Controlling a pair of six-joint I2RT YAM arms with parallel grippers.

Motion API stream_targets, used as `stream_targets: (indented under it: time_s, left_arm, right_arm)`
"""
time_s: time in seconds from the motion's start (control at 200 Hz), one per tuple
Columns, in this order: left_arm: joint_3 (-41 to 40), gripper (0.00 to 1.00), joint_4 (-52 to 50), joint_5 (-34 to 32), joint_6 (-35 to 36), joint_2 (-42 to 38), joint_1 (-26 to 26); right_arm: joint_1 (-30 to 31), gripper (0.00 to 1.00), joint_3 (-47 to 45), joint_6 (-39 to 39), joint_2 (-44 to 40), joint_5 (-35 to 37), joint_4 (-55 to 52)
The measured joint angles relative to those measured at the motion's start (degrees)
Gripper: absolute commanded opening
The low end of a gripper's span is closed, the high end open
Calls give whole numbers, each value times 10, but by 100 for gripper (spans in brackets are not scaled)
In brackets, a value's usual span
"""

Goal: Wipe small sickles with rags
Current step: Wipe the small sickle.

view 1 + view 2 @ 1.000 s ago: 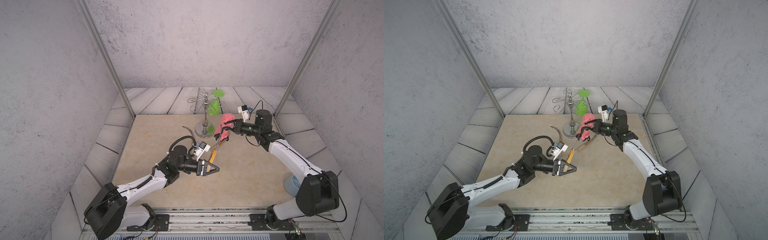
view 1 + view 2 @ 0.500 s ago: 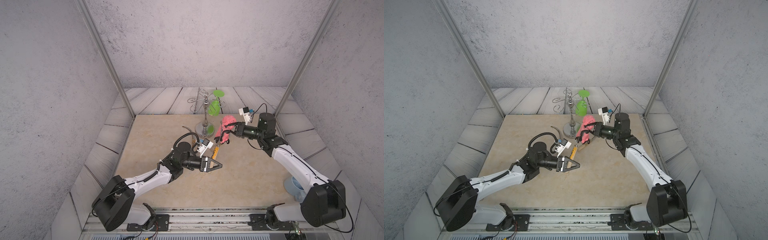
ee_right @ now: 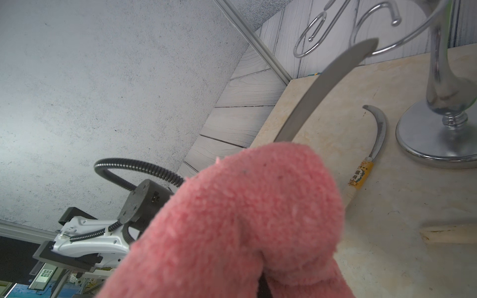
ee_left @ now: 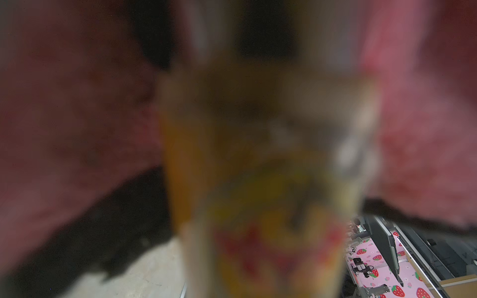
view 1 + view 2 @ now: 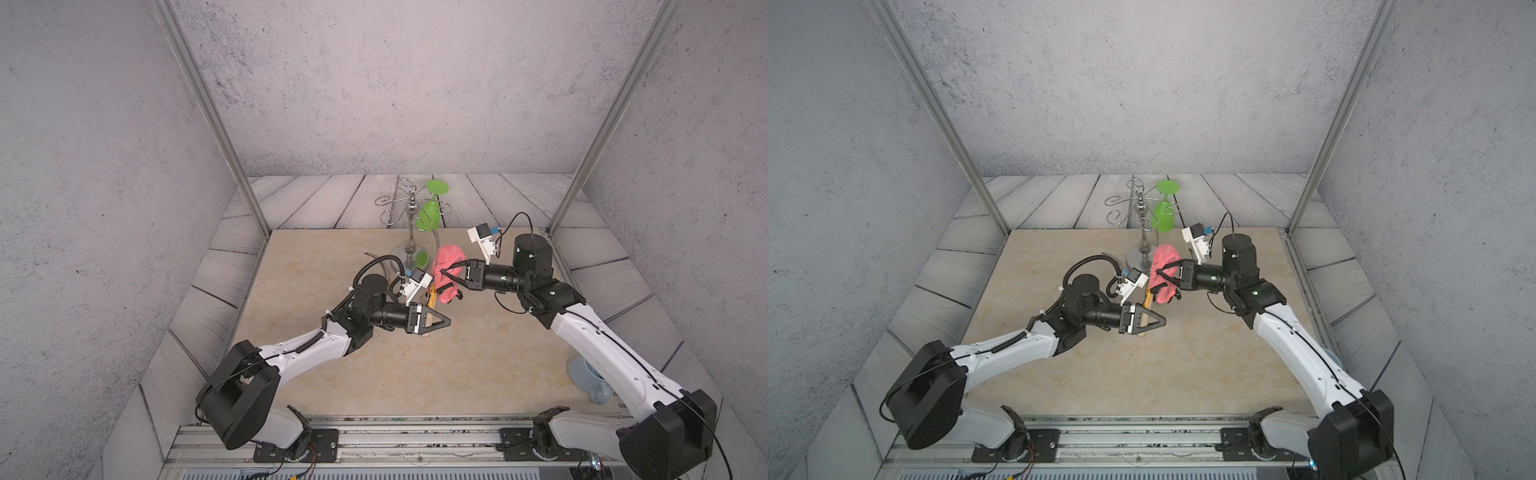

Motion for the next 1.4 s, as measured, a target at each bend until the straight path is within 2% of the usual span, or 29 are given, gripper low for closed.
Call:
stream_targets:
  time_s: [0.195,0.43,0.656,0.851,1.396]
  left_arm:
    - [10,0,-21,3,6,-6,20]
    - [-35,0,-23,3,-1,-67,13]
    - [-92,0,-20,3,-5,-121,-39]
    - [-119,0,15,5,-28,-124,-51]
    - [-110,0,140,5,-76,-46,-88]
  right_arm:
    - [0,10,16,-61,-57,34,-122]
    - [-82,10,37,-78,-53,59,-174]
    - [-89,10,82,-58,51,38,-119]
    - [-90,10,116,-23,111,4,-58]
    - [-90,11,132,17,145,-48,15]
